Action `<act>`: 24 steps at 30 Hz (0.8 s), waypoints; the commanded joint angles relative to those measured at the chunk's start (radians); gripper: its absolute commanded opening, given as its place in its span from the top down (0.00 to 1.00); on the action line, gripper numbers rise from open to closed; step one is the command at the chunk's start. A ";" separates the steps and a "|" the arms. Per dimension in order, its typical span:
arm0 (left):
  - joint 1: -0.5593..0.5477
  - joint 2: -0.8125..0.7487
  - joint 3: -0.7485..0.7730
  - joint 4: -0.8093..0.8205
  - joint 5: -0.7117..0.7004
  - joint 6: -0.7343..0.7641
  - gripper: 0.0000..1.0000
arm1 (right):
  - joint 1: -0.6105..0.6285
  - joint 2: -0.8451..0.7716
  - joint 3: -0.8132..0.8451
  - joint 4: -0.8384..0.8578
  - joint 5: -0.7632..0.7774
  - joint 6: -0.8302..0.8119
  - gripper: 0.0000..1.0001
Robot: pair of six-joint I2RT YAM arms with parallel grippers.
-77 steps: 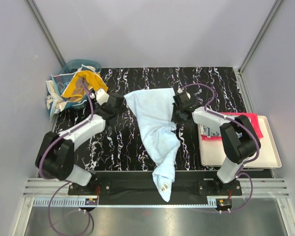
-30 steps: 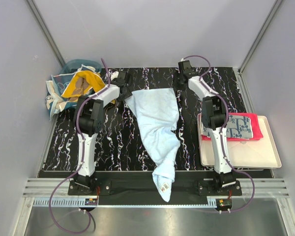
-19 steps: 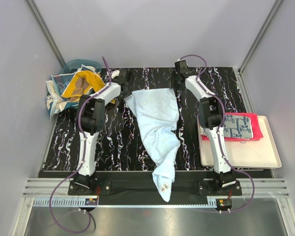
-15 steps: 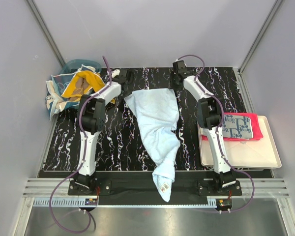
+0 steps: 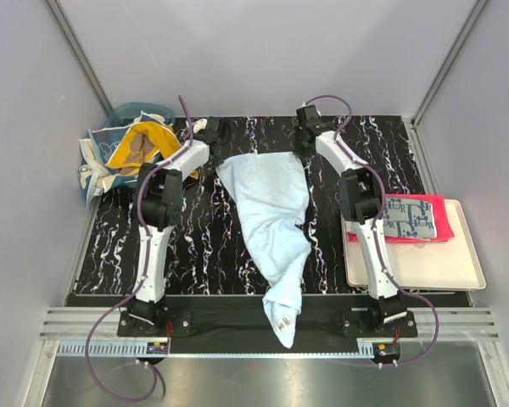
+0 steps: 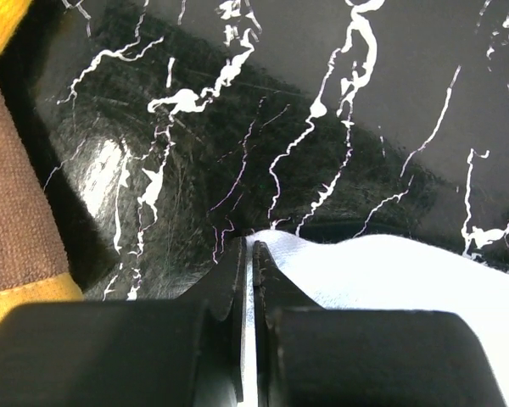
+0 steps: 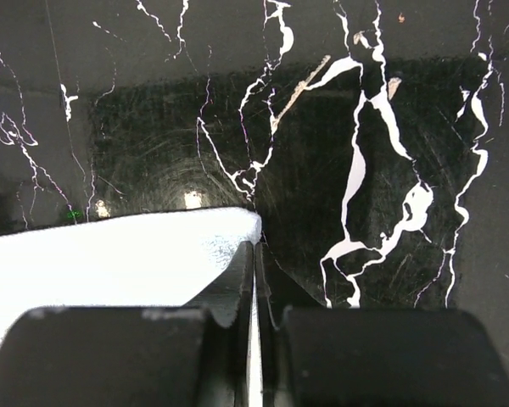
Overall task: Fold and stack the towels
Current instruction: Flatten out the crumpled towel
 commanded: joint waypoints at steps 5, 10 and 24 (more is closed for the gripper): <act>0.003 -0.190 -0.050 0.078 -0.009 0.121 1.00 | 0.002 -0.175 -0.061 0.062 0.044 -0.048 1.00; 0.002 -0.398 -0.149 0.148 0.031 0.199 1.00 | 0.002 -0.372 -0.159 0.101 0.043 -0.051 1.00; -0.129 -0.949 -0.245 0.176 0.169 0.422 1.00 | 0.080 -0.965 -0.463 0.173 0.018 -0.100 1.00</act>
